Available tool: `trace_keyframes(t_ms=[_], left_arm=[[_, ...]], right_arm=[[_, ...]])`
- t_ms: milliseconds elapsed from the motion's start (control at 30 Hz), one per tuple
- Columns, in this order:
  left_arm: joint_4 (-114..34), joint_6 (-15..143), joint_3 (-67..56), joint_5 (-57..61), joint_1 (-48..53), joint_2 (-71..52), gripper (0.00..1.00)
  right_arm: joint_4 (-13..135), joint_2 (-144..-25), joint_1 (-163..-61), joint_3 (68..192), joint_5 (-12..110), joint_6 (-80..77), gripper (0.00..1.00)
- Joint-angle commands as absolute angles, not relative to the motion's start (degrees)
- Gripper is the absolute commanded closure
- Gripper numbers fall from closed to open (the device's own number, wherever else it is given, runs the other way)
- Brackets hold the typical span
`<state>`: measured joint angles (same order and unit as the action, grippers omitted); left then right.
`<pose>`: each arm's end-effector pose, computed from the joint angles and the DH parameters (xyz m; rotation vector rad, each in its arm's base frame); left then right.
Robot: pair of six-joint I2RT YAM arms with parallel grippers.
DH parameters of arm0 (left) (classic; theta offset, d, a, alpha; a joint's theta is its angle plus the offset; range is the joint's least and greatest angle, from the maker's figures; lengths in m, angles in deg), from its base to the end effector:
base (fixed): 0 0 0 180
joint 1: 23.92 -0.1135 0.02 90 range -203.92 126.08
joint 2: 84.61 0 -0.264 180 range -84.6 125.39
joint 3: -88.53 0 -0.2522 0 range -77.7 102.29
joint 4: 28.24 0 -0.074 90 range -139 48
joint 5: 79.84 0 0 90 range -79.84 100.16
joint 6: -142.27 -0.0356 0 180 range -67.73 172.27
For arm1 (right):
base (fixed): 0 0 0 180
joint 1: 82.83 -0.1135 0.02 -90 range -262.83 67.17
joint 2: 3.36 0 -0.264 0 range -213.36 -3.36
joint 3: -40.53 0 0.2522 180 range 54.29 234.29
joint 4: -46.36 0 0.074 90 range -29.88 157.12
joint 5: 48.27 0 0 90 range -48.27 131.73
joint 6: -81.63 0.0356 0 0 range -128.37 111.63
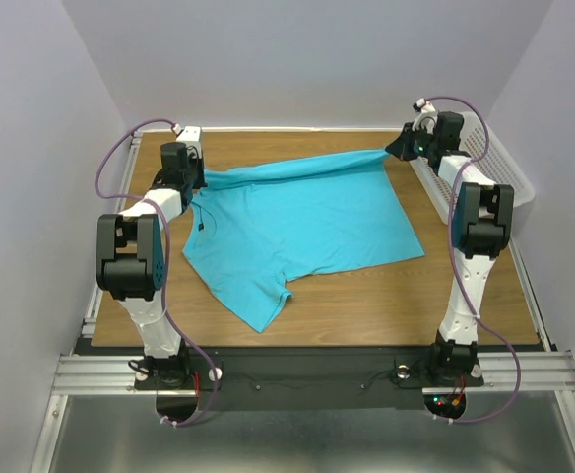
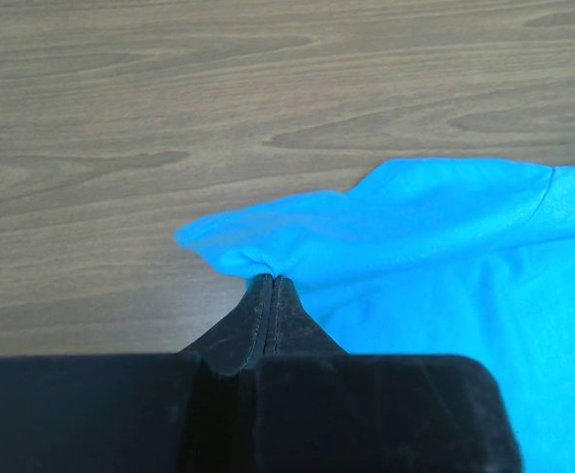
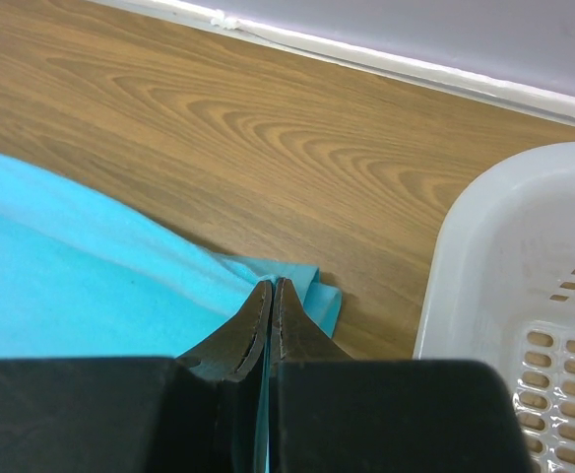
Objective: Fold and stack the t-shirts
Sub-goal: Fold the tshirt
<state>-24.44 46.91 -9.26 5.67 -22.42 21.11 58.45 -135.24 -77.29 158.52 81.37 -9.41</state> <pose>0.4256 -0.0139 0.2301 0.1672 1.9065 -0.0296 0.5319 -0.0288 0.2051 -0.3564 1.9327 0.6211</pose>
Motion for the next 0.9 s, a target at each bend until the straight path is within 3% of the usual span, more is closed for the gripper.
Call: trace_keyframes(t_ms=[0,867], left_arm=[[-22.6,46.1,-11.0,6.1,-22.4,16.4,1.00],[-24.2,45.3,-12.4,8.1,-20.6,16.7,1.00]], right_arm=[[56.9,-131.0,-77.6,157.7,80.2,-11.4,0.98],[57.0,-128.3,-77.6,153.6,79.3,-13.6,0.97]])
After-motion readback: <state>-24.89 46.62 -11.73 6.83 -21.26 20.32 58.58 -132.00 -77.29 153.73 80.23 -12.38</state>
